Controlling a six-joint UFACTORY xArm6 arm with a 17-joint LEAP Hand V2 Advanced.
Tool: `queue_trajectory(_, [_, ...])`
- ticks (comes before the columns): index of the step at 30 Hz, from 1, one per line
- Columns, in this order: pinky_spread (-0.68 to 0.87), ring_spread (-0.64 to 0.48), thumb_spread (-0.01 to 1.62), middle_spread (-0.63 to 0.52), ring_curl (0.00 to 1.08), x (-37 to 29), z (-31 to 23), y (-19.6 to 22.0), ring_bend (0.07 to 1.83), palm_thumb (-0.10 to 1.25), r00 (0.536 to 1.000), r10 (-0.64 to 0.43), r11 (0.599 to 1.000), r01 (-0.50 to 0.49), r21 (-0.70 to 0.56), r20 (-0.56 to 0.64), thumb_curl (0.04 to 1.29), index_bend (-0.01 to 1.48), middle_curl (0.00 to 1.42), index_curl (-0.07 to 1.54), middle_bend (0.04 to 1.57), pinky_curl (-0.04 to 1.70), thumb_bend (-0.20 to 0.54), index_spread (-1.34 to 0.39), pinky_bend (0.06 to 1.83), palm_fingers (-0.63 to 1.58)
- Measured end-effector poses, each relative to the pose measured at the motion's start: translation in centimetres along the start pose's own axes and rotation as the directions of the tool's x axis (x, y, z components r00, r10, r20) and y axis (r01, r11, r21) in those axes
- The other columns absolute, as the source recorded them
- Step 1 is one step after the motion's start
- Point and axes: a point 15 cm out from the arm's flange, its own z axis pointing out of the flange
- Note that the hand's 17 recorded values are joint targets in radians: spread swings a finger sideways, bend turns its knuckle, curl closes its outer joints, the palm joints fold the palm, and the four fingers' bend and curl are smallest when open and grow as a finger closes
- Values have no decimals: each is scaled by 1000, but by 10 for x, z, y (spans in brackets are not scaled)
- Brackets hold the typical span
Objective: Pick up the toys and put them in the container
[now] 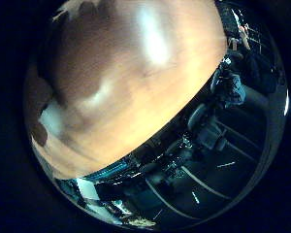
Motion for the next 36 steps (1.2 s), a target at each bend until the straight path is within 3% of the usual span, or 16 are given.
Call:
queue_trajectory(7, [410,275,1047,175,133,3,-5,-7,161,655,1000,0,999,0,34,-9,320,411,324,462,225,292,-8,-138,173,159])
queue_trajectory(10, [381,207,1038,51,145,5,-9,-10,195,750,1000,-7,999,8,53,-14,337,479,365,496,318,260,-7,-226,157,277])
queue_trajectory(13, [306,39,1029,-124,193,9,-12,-10,306,844,1000,-5,998,6,62,-14,354,502,447,523,504,211,-4,-317,138,465])
queue_trajectory(16, [91,-195,1034,-280,282,11,-21,-13,569,936,1000,-2,996,3,90,-20,370,589,555,583,687,156,-5,-409,154,678])
queue_trajectory(19, [-120,-324,1054,-350,380,15,-34,-19,775,1026,1000,3,991,1,137,-29,385,611,639,632,772,172,2,-457,264,872])
queue_trajectory(25, [-376,-396,1082,-416,539,19,-65,-13,952,1078,999,-6,982,14,190,-45,393,593,775,718,836,287,-12,-502,570,854])
queue_trajectory(36, [-447,-411,1085,-434,668,19,-127,33,1021,1085,997,-44,978,55,199,-56,386,673,895,820,929,418,-13,-527,723,753])
